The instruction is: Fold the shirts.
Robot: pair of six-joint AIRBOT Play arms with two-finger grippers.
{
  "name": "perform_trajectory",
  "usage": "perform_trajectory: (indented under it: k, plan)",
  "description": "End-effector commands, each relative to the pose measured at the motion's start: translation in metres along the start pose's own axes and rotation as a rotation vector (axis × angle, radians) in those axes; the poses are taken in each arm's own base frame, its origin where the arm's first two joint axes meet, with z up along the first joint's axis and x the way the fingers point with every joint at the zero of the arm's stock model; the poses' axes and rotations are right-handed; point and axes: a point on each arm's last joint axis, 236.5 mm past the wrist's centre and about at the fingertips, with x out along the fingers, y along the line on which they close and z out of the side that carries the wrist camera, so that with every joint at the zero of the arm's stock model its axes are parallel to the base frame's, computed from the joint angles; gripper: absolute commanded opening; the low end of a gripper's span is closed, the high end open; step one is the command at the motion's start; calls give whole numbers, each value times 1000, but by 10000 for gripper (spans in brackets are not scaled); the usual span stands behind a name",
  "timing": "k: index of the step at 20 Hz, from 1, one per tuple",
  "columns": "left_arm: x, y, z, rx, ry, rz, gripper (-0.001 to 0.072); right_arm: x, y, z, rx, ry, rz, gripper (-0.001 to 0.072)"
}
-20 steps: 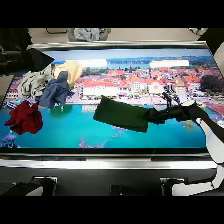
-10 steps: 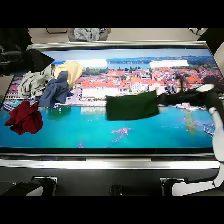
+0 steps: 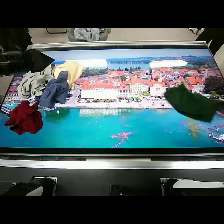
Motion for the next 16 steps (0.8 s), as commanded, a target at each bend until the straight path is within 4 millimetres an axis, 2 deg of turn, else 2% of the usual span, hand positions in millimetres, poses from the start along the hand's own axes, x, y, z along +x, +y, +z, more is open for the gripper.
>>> perform_trajectory:
  k: [1, 4, 5, 7, 10, 13, 16]
  plan:
    - [0, 0, 0, 0, -1, 0, 23, -45, -81, -63, 187, 119, -177, 37]
    - [0, 0, 0, 0, -1, 0, 23, -45, -112, -111, 296, 196, -282, 39]
    - [0, 0, 0, 0, -1, 0, 23, -39, -114, -122, 321, 196, -293, 39]
    - [0, 0, 0, 0, -1, 0, 23, -23, -109, -141, 363, 193, -281, 39]
    - [0, 0, 0, 0, -1, 0, 23, -12, -103, -169, 416, 192, -307, 39]
    - [0, 0, -1, 0, 4, 0, 23, -8, -102, -199, 459, 203, -368, 38]
    - [-1, -1, -10, 0, 41, -3, 23, -16, -111, -224, 435, 261, -452, 38]
